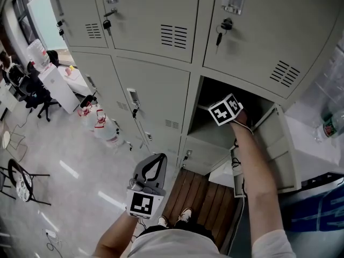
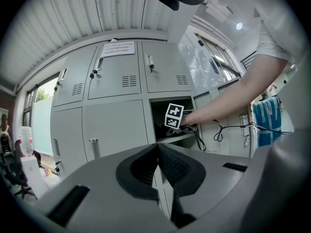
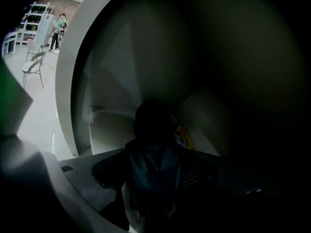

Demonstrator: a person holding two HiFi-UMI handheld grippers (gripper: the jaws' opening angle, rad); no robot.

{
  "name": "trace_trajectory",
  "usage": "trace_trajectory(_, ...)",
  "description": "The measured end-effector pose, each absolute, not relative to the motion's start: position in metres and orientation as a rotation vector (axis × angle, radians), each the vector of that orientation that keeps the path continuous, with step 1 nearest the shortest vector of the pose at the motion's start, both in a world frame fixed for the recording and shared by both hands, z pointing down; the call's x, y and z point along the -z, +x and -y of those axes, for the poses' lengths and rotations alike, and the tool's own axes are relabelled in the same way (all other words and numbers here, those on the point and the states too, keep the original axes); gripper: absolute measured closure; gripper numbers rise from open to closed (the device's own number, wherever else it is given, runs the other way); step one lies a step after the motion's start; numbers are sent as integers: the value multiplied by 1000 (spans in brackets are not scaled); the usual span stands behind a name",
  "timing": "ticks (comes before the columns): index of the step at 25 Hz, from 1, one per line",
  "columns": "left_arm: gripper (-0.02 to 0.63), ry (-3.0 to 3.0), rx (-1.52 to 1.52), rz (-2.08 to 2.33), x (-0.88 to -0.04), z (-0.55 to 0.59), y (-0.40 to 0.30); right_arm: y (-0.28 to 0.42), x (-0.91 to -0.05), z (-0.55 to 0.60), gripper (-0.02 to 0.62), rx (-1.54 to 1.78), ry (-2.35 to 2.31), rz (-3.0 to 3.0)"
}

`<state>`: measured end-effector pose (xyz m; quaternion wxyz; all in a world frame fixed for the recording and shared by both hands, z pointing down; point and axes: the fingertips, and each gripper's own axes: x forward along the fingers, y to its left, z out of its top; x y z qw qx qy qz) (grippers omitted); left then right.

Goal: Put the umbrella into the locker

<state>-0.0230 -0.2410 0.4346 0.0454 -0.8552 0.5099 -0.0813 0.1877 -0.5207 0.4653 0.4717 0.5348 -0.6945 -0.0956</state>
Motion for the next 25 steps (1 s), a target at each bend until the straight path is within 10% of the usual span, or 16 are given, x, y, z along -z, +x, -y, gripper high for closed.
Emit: trace_trajectory(25, 584, -2635, 176, -1500, -421, 213, -15, 169, -415, 469, 310, 376, 1424, 1778)
